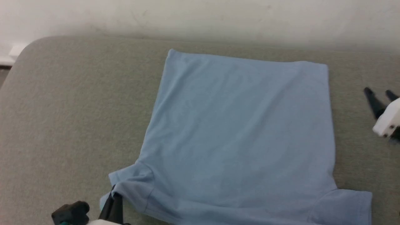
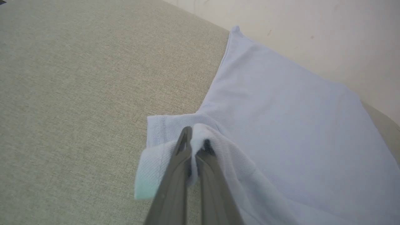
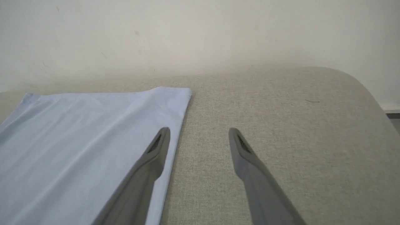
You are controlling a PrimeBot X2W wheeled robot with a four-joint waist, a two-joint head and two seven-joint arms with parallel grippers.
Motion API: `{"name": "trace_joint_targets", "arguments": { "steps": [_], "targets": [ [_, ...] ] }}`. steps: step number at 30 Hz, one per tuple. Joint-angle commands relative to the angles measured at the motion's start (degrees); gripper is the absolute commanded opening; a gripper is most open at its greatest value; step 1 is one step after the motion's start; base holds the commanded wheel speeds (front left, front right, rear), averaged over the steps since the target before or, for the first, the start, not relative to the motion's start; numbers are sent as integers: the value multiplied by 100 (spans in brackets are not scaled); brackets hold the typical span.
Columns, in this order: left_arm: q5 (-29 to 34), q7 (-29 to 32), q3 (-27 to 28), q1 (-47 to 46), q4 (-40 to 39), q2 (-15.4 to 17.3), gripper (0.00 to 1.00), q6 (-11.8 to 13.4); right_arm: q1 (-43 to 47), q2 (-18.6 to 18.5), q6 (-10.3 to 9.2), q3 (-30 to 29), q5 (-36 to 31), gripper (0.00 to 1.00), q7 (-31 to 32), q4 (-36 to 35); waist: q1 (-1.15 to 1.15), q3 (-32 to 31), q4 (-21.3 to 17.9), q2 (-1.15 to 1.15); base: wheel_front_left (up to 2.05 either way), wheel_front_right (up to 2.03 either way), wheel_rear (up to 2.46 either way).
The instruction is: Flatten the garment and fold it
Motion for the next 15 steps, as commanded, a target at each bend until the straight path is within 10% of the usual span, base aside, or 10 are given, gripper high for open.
{"name": "trace_joint_targets", "arguments": {
  "steps": [1,15],
  "targets": [
    [71,-66,-82,-207,33,-88,0,-98,-409,-140,-3,14,-26,100,127,401,-1,586,635,0,0,0,0],
    [279,-376,-447,-1097,230,-525,0,-635,-2688,-645,-3,580,116,100,1752,2281,-1,1561,1180,0,0,0,0]
  ]
}}
